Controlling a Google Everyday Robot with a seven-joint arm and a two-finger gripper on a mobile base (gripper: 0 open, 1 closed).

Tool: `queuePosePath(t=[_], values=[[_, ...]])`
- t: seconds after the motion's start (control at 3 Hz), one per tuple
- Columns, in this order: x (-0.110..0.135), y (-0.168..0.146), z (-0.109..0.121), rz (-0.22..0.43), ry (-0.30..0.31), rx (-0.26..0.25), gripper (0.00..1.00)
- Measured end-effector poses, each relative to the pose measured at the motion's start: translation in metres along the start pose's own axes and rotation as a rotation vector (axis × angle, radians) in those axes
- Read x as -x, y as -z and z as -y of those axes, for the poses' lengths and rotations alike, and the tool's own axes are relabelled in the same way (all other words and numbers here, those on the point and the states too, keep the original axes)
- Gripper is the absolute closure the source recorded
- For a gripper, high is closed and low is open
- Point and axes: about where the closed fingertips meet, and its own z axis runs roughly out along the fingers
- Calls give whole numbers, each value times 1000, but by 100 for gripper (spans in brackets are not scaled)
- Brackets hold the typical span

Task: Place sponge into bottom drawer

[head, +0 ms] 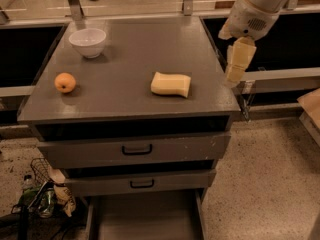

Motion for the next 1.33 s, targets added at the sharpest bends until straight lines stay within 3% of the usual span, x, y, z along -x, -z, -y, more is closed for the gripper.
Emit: queuePosePath(t=[0.67, 1.33], values=[[46, -24, -1, 33, 90, 58, 0], [44, -29, 4, 50, 74, 48, 0]])
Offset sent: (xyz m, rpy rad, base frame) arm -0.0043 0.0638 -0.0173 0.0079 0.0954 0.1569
